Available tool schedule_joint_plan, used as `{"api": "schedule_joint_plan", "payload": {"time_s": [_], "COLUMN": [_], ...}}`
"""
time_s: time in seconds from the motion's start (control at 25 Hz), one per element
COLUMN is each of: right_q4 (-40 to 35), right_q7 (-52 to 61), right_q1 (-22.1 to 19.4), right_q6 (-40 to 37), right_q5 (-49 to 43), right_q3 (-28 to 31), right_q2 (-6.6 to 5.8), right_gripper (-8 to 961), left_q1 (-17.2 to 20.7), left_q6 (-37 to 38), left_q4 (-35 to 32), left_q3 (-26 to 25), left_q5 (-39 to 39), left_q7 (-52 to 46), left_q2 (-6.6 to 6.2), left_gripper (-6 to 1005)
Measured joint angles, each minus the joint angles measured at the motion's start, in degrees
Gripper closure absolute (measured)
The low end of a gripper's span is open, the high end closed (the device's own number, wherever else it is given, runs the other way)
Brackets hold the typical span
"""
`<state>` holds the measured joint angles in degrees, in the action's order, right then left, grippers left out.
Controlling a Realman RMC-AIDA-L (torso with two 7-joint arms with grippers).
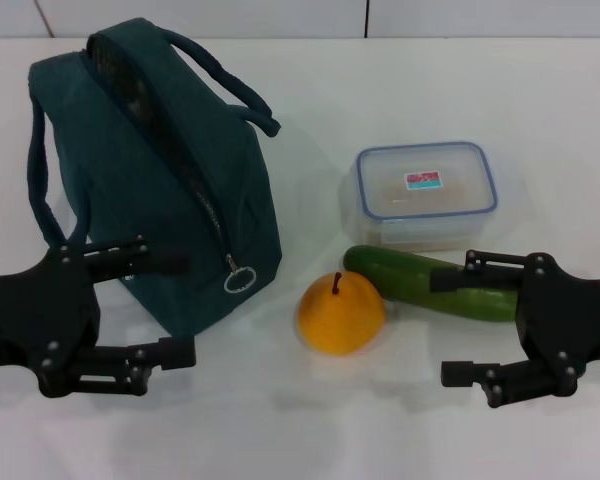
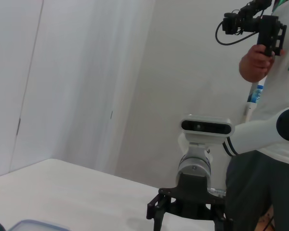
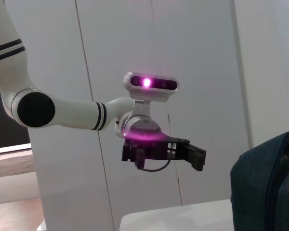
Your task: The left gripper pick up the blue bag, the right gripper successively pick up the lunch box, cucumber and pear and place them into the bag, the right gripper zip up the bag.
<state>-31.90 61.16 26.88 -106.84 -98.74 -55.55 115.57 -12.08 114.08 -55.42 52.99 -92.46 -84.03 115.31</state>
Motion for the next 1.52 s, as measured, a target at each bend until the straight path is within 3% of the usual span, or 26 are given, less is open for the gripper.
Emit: {"api": "schedule_joint_plan", "payload": {"time_s": [0.52, 0.64, 0.76, 0.84, 1.0, 1.12, 1.28, 1.52], "right_q4": [0.0, 0.0, -0.11, -0.36, -0.5, -0.53, -0.55, -0.6], "right_q7": [-0.08, -0.08, -0.08, -0.08, -0.01, 0.14, 0.23, 0.05], "right_q1": [-0.14, -0.1, 0.01, 0.04, -0.18, -0.45, -0.57, -0.61], "right_q6": [-0.02, 0.15, 0.48, 0.47, 0.64, 1.04, 2.08, 2.59], "right_q5": [0.76, 0.96, 1.26, 1.71, 4.03, 5.19, 5.28, 5.15], "right_q3": [0.43, 0.46, 0.46, 0.45, 0.44, 0.63, 1.39, 3.27], "right_q2": [-0.06, -0.14, -0.18, -0.18, -0.28, -0.39, -0.6, -0.85], "right_gripper": [96, 95, 95, 95, 95, 95, 95, 96], "left_q1": [-1.11, -2.15, -6.5, -8.94, -11.02, -11.39, -11.29, -9.62], "left_q6": [0.0, -0.64, -5.01, -9.86, -20.57, -25.7, -25.25, -20.34], "left_q4": [-0.05, 0.09, 2.58, 4.74, 4.99, 0.7, -7.97, -23.95], "left_q3": [-0.55, -5.05, -15.74, -21.43, -26.09, -26.06, -25.33, -18.01], "left_q5": [2.0, 6.61, 6.93, 5.17, 0.01, -7.24, -17.9, -24.2], "left_q7": [-0.19, -2.17, -7.68, -11.55, -19.78, -28.96, -43.09, -61.25], "left_q2": [0.21, 0.26, 0.56, 0.09, -1.12, -1.95, -2.61, -1.65], "left_gripper": [140, 140, 140, 140, 140, 140, 140, 141]}}
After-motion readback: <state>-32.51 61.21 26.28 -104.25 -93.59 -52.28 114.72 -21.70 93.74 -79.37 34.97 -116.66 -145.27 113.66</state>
